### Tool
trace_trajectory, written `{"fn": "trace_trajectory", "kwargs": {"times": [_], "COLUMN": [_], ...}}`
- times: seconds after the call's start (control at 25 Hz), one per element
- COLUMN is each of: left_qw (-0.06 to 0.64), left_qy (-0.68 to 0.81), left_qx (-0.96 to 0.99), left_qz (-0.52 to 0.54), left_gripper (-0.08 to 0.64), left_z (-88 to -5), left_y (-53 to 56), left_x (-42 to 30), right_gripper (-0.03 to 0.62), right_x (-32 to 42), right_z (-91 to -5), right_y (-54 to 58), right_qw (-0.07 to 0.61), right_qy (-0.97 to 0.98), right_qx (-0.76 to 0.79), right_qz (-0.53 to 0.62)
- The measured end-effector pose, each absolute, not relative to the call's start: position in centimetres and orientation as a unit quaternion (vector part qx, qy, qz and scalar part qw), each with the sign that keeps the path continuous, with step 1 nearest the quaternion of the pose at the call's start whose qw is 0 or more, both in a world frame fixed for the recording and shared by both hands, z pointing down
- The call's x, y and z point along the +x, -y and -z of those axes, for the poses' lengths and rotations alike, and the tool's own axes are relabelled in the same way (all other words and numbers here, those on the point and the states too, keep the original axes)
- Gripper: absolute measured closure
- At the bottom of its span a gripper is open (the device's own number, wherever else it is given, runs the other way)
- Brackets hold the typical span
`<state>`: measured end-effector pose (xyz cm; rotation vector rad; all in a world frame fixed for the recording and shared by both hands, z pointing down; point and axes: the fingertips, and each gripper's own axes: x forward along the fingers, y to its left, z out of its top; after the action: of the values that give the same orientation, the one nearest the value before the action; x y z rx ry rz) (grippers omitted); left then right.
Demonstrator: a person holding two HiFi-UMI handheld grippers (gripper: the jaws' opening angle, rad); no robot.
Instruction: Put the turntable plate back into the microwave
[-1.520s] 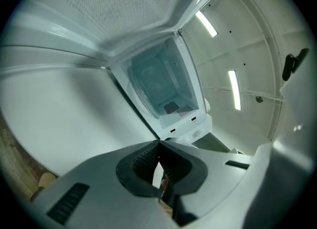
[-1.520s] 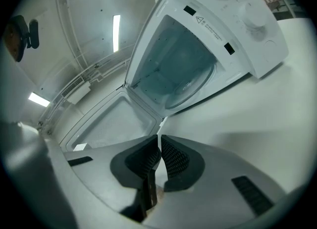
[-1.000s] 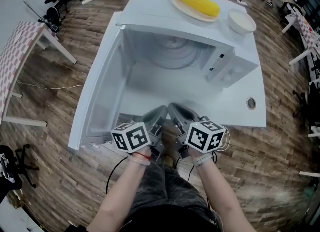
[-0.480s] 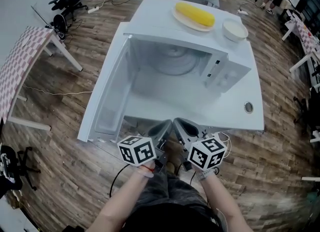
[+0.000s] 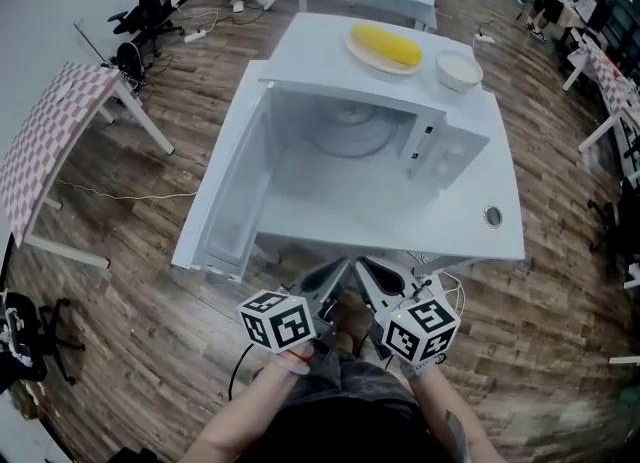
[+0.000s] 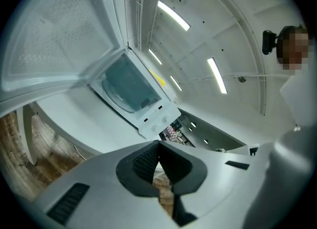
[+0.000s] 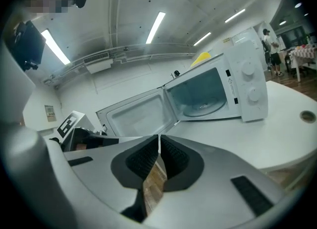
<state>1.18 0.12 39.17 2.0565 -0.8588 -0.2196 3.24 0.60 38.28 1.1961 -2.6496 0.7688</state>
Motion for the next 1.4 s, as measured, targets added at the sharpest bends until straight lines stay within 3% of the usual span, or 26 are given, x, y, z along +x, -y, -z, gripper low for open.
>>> {"fn": "trace_trajectory", "kwargs": {"times": [0.6,1.4], "left_qw": [0.355,0.334], "left_qy": [0.335,0.334], "left_qx": [0.870,0.879], "left_qz": [0.065,0.063], "left_gripper": [0.548,0.548], "left_z": [-35.2,-33.4], "left_y": [-3.9,-5.8], "left_x": [1.5,1.4], "right_gripper": [0.558,0.558], "right_x": [3.6,4.2], "right_z": [-34.8,-32.3], "right_y": [-4.5,-6.8], "right_qw": [0.053,0.040], "right_qy": [0.892,0.892], "right_qx": [0.391,0.408], "right_qz": [-0.222,-0.190]}}
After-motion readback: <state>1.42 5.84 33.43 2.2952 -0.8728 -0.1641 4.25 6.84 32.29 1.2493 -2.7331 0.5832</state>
